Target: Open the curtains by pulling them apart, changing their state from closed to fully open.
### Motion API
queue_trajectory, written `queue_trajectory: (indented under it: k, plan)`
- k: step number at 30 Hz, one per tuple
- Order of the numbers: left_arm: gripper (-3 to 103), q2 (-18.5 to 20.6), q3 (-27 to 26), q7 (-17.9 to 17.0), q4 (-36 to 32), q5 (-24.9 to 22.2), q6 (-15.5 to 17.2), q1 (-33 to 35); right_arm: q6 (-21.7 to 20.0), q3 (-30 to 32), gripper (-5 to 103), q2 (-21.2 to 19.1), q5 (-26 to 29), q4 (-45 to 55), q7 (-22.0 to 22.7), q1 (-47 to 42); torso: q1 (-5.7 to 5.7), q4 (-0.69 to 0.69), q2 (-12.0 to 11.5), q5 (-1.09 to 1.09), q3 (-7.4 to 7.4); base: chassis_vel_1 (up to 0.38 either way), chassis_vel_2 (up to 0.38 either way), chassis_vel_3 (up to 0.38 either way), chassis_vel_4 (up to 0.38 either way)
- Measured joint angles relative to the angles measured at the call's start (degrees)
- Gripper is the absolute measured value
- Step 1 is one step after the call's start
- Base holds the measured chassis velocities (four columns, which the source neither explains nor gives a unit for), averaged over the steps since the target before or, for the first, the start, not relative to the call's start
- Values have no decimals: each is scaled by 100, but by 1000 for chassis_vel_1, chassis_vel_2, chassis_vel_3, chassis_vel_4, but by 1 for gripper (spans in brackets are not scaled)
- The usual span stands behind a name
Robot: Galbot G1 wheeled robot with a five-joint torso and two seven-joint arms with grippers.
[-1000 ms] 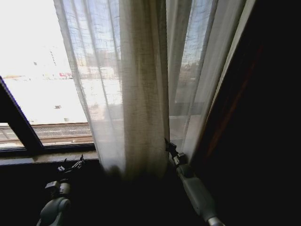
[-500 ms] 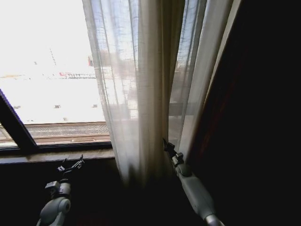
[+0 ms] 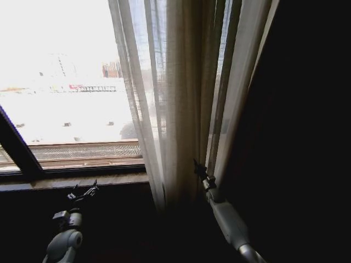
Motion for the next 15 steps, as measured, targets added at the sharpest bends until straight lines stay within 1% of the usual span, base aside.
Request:
queue_trajectory:
  k: [3, 9, 11, 15]
  plan:
    - [100, 0, 1, 0, 0, 0, 0, 0, -33, 27, 0, -15, 0, 3, -89, -23, 0, -2, 0, 0, 0, 0, 0, 0, 0]
    - [100, 0, 1, 0, 0, 0, 0, 0, -31, 43, 0, -16, -3, 22, -132, -50, 0, -1, 0, 0, 0, 0, 0, 0, 0]
    - [100, 0, 1, 0, 0, 0, 0, 0, -8, 43, 0, -17, -2, 29, -132, -56, 0, 1, 0, 0, 0, -58, -60, 81, 59]
    - [100, 0, 1, 0, 0, 0, 0, 0, 95, 12, 0, -18, 65, 47, -31, -60, 0, -1, 0, 0, 0, -117, -123, 121, 101]
